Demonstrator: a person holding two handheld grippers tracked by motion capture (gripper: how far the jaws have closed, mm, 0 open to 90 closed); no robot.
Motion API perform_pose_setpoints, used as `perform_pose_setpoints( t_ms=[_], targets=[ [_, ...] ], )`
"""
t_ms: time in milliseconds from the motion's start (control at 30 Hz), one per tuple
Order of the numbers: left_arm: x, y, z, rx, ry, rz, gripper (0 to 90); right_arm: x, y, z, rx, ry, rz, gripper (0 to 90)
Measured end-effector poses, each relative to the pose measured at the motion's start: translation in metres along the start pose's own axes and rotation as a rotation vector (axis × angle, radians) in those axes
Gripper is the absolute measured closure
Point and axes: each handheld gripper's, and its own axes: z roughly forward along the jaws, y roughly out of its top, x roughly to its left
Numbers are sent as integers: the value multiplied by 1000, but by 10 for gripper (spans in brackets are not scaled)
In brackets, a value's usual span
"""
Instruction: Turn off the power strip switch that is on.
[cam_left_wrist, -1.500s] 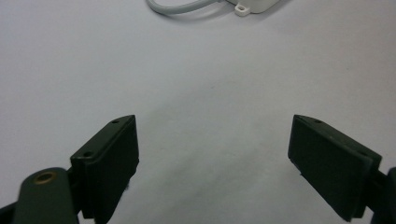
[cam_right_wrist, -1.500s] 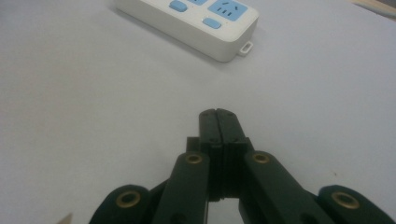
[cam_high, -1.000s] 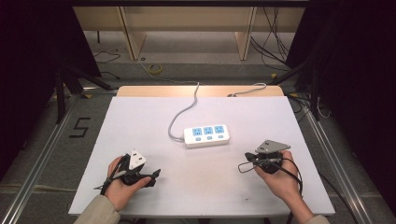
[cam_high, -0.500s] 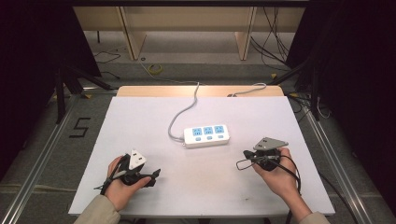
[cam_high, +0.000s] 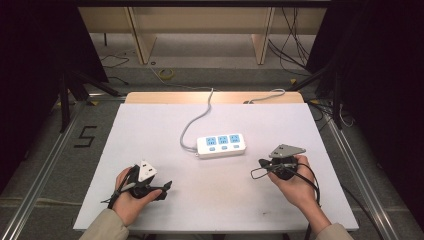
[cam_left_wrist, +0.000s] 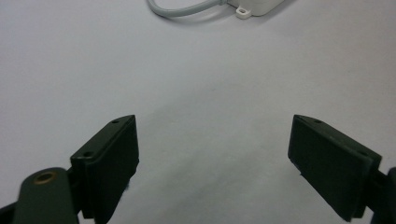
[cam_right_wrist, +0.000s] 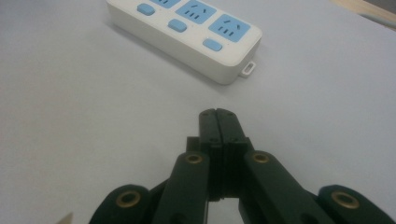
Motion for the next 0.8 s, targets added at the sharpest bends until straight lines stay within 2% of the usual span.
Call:
perform_pose_setpoints(
  t_ms=[800],
  targets=[
    [-1,0,1,2,1,4,159,1,13,9,11,2,-16,900]
  ],
)
